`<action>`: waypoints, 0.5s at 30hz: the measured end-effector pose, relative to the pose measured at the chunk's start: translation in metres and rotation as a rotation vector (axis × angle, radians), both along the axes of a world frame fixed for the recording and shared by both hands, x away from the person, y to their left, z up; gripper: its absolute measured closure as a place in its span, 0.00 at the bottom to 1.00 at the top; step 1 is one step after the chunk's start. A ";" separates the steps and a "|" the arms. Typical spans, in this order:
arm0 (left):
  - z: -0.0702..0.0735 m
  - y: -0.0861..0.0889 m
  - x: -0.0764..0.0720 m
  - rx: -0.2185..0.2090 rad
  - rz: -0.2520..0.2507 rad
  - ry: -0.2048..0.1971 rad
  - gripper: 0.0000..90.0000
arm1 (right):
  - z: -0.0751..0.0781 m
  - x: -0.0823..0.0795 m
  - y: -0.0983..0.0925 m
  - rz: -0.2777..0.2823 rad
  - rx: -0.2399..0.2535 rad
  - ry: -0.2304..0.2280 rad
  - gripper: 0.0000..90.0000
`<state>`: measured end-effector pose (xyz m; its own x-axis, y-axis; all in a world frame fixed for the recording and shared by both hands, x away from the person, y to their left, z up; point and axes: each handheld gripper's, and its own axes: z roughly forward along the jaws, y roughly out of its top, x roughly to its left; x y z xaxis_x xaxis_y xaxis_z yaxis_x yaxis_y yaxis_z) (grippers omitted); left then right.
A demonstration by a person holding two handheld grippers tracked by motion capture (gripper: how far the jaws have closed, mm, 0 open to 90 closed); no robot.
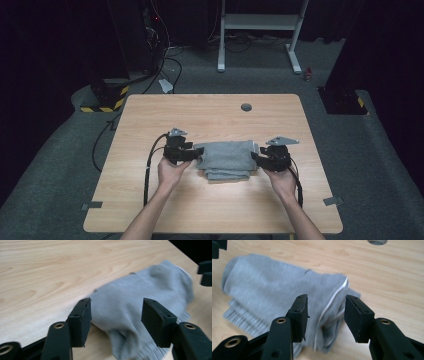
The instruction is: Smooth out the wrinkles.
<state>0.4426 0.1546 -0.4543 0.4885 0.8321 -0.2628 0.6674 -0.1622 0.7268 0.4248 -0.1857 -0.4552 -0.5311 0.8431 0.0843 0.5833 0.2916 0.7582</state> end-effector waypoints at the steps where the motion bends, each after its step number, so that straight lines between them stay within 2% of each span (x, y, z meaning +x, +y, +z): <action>1: 0.000 0.001 0.004 -0.005 0.006 0.011 0.43 | 0.002 0.010 0.002 -0.020 -0.011 -0.004 0.59; 3: -0.002 -0.002 0.010 -0.014 0.011 0.037 0.42 | 0.003 0.014 0.003 -0.032 -0.005 0.001 0.59; 4: -0.002 -0.004 0.012 -0.017 0.011 0.048 0.42 | 0.002 0.022 0.005 -0.048 0.009 0.028 0.58; 7: -0.005 -0.012 0.017 0.001 0.003 0.062 0.42 | -0.001 0.028 0.007 -0.057 0.009 0.033 0.59; 10: -0.012 -0.016 0.023 -0.004 0.010 0.091 0.42 | -0.008 0.034 0.009 -0.075 0.038 0.062 0.59; 13: -0.020 -0.019 0.027 0.008 0.012 0.129 0.46 | -0.016 0.040 0.011 -0.081 0.041 0.101 0.61; 15: -0.023 -0.021 0.028 0.011 0.001 0.144 0.48 | -0.017 0.040 0.011 -0.075 0.045 0.110 0.64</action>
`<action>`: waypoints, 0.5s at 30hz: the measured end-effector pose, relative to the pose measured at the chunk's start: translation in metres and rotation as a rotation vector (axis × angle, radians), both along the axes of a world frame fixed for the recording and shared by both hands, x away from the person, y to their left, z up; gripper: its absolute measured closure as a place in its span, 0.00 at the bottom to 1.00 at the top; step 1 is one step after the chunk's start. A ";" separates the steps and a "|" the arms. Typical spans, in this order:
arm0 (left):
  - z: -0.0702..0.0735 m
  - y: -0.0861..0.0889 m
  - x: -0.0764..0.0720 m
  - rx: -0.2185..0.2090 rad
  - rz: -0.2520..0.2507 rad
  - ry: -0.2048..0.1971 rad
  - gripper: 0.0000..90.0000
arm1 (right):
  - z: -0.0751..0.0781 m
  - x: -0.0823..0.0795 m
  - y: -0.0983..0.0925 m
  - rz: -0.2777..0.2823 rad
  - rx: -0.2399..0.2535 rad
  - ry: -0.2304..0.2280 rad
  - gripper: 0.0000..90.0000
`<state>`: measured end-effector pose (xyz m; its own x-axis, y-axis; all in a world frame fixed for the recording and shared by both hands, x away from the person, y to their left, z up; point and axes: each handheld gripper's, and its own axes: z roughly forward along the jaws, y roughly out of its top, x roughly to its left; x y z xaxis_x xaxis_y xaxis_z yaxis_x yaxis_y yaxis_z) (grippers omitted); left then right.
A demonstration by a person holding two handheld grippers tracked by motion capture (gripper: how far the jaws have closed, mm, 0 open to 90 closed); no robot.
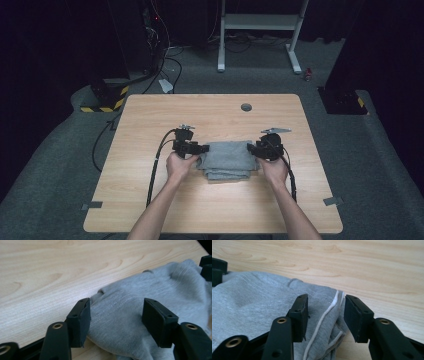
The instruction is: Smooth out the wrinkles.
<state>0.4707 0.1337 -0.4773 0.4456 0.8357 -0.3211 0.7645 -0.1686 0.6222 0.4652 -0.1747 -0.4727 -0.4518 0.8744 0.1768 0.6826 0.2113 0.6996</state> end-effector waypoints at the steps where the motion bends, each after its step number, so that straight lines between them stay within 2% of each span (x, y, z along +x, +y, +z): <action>1: -0.001 -0.001 0.000 -0.001 -0.004 0.009 0.52 | -0.001 0.000 0.000 0.010 0.003 0.009 0.67; 3: -0.002 -0.003 0.000 -0.009 -0.023 0.019 0.60 | -0.002 0.000 0.001 0.043 -0.006 0.021 0.76; 6: -0.001 -0.006 -0.002 -0.013 -0.043 0.011 0.76 | -0.002 -0.001 0.002 0.063 -0.015 0.015 0.89; 9: -0.001 -0.006 -0.002 0.008 -0.059 0.004 0.91 | 0.000 -0.003 0.002 0.078 -0.021 0.006 0.94; 10: 0.000 -0.006 -0.003 0.011 -0.057 -0.004 0.98 | 0.002 -0.006 0.002 0.085 -0.027 -0.015 0.95; 12: 0.003 -0.004 -0.006 0.020 -0.062 -0.027 0.99 | 0.006 -0.010 0.001 0.094 -0.023 -0.038 0.95; 15: 0.009 0.000 -0.010 0.003 -0.070 -0.053 1.00 | 0.009 -0.014 0.000 0.097 -0.019 -0.050 0.95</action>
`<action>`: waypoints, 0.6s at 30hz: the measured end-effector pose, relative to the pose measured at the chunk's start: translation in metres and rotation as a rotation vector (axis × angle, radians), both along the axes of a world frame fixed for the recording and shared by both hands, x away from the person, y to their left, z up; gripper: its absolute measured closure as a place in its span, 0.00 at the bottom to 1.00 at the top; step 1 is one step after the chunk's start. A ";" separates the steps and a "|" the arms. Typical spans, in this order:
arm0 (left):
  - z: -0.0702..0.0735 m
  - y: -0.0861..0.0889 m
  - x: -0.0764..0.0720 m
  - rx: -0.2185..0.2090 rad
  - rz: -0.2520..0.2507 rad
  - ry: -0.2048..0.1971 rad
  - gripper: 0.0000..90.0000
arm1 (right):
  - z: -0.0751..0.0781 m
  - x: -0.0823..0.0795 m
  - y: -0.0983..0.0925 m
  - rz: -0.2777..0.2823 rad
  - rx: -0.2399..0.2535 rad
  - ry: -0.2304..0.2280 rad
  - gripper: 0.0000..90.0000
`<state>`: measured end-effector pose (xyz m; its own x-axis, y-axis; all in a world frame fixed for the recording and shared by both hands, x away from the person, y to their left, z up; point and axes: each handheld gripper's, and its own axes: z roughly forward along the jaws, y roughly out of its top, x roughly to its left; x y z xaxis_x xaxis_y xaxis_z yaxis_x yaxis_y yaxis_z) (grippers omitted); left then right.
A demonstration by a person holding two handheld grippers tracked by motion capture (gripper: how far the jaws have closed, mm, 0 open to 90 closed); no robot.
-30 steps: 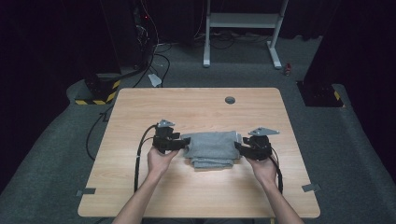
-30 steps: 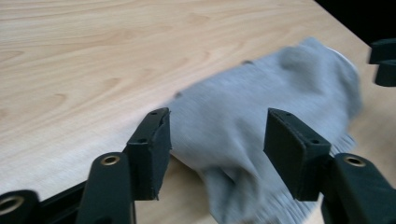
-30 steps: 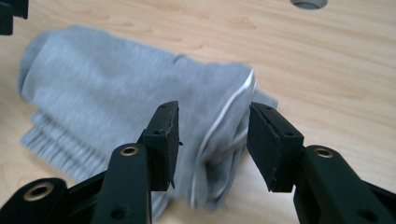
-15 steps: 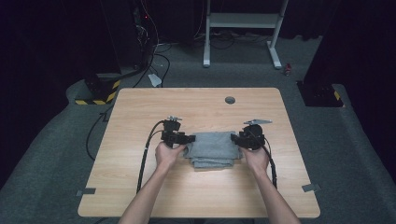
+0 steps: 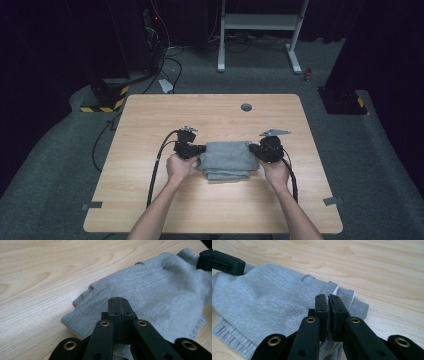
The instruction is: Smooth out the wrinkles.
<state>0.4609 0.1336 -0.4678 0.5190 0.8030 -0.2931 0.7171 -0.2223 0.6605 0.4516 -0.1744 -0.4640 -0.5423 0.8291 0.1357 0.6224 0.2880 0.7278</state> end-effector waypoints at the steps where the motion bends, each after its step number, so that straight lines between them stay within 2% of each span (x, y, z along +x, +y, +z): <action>1: 0.002 0.001 -0.002 -0.009 -0.003 -0.006 1.00 | 0.001 -0.001 -0.001 0.006 0.002 -0.013 0.95; 5: 0.010 0.005 -0.008 -0.020 -0.019 -0.033 1.00 | 0.006 -0.008 -0.002 0.021 0.013 -0.040 0.95; 6: 0.009 0.006 -0.008 -0.013 -0.019 -0.027 1.00 | 0.006 -0.010 -0.002 0.025 0.012 -0.039 0.95; 8: 0.005 0.007 -0.004 -0.009 0.008 0.010 0.98 | 0.006 -0.012 0.000 0.037 -0.006 -0.049 0.95; 9: 0.002 0.009 -0.002 -0.006 0.029 0.025 0.88 | 0.006 -0.012 0.001 0.038 -0.012 -0.049 0.95; 12: -0.007 0.011 0.003 0.025 0.081 0.051 0.67 | 0.005 -0.011 0.003 0.037 -0.018 -0.055 0.95; 13: -0.010 0.012 0.005 0.029 0.099 0.067 0.54 | 0.004 -0.011 0.004 0.041 -0.028 -0.054 0.95; 14: -0.013 0.013 0.007 0.030 0.116 0.084 0.54 | 0.004 -0.011 0.004 0.041 -0.028 -0.054 0.95; 16: -0.016 0.015 0.009 0.032 0.140 0.090 0.46 | 0.004 -0.011 0.004 0.041 -0.030 -0.055 0.95; 18: -0.019 0.017 0.012 0.018 0.159 0.104 0.43 | 0.004 -0.011 0.003 0.042 -0.032 -0.057 0.95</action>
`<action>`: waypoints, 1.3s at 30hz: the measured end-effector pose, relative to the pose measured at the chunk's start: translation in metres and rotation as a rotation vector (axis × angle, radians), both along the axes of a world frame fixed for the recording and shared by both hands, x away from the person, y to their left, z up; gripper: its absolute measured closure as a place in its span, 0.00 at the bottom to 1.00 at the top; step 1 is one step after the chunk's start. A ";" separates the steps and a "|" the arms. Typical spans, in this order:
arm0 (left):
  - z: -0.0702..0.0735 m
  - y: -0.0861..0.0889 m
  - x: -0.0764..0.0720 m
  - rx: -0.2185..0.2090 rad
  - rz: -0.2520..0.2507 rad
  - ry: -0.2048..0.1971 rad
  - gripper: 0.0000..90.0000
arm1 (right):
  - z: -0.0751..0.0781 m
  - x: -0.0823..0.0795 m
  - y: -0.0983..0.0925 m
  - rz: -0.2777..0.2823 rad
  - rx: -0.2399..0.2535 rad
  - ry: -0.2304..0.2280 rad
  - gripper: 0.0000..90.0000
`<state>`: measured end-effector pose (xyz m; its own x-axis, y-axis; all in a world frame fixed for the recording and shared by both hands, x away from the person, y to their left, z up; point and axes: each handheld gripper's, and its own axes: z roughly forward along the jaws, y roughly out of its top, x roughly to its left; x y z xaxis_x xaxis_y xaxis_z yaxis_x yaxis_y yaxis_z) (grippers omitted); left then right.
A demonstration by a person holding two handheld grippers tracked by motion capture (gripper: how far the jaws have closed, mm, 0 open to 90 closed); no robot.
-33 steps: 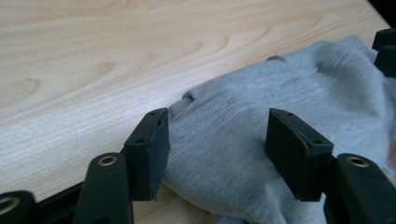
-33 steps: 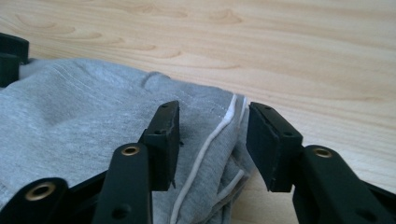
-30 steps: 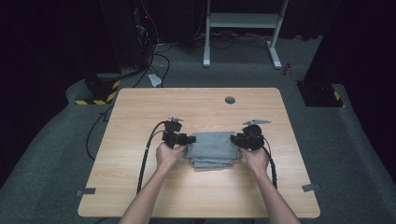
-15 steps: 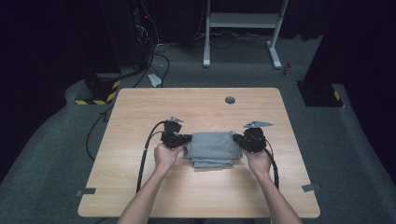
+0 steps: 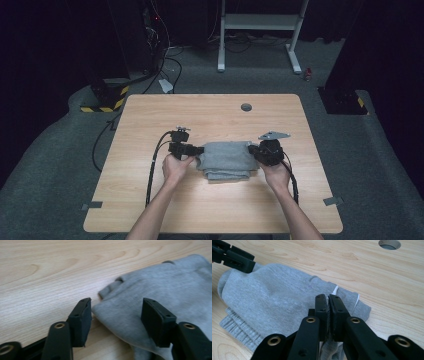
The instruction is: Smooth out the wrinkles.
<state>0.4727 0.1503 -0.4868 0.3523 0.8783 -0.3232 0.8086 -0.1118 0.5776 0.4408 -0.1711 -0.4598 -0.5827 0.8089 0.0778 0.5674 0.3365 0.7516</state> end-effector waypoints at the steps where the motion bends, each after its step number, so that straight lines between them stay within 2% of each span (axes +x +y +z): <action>1: -0.002 0.001 0.001 -0.008 0.009 0.008 0.42 | 0.000 0.000 0.000 -0.001 -0.002 0.001 0.95; 6: -0.006 0.000 0.005 -0.034 0.007 0.024 0.43 | -0.001 0.001 0.000 -0.007 -0.003 0.007 0.95; 11: -0.007 -0.006 0.005 -0.063 -0.029 0.027 0.64 | -0.002 0.000 0.002 -0.006 -0.011 0.006 0.95; 17: 0.000 -0.006 0.001 -0.032 -0.055 -0.025 0.95 | -0.002 0.000 0.001 -0.005 -0.013 -0.001 0.95; 19: 0.003 -0.005 -0.001 -0.046 -0.069 -0.038 0.97 | -0.001 -0.001 0.000 -0.006 -0.002 0.004 0.95; 25: 0.018 0.001 -0.008 -0.093 -0.090 -0.110 0.98 | 0.001 -0.003 -0.001 -0.001 0.019 -0.009 0.95; 29: 0.024 0.003 -0.013 -0.085 -0.103 -0.133 0.98 | 0.002 -0.005 -0.001 -0.001 0.016 -0.012 0.95; 31: 0.026 0.004 -0.017 -0.099 -0.110 -0.152 0.98 | 0.003 -0.005 -0.002 -0.001 0.018 -0.016 0.95; 34: 0.031 0.007 -0.025 -0.130 -0.134 -0.181 0.98 | 0.003 -0.007 -0.002 -0.002 0.023 -0.017 0.95; 39: 0.037 0.011 -0.045 -0.179 -0.187 -0.230 0.98 | 0.005 -0.020 -0.005 0.025 0.031 -0.051 0.95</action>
